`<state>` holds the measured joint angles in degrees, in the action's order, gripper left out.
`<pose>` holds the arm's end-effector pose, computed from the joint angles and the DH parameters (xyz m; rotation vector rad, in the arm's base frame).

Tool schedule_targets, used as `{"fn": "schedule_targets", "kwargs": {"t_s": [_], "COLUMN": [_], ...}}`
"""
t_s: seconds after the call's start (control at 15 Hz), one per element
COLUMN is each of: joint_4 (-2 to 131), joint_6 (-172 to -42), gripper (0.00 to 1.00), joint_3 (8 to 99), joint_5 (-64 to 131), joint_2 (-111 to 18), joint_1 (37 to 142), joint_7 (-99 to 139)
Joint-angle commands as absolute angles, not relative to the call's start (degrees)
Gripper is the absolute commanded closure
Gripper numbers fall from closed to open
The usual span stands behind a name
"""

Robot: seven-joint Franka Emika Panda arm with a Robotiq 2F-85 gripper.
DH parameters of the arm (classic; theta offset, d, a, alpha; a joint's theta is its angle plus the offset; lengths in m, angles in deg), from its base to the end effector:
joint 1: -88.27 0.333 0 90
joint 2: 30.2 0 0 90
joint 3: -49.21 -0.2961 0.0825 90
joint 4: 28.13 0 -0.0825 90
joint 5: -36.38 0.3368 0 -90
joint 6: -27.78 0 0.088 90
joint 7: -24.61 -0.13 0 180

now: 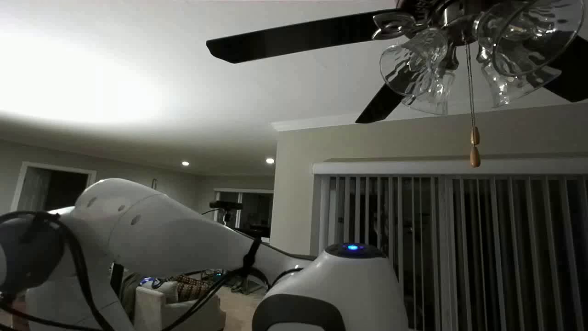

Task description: Turn on the light

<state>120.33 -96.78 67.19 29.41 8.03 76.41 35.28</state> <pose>0.2973 -0.1818 0.4617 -3.0900 0.3643 -0.3826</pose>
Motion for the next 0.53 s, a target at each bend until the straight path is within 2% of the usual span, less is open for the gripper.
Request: {"fn": "schedule_targets", "kwargs": {"t_s": [0.0, 0.27, 0.47], "joint_4": [120.22, 120.22, 120.56], "joint_6": [-96.68, -96.68, -102.54], "gripper": [0.0, 0.0, 0.0], "joint_3": [66.48, 66.48, 65.44], "joint_5": [30.03, 30.03, 29.84], "joint_2": [7.86, 7.86, 12.46], "joint_1": [75.63, 75.62, 75.99], "joint_7": [35.76, 35.76, 36.11]}}
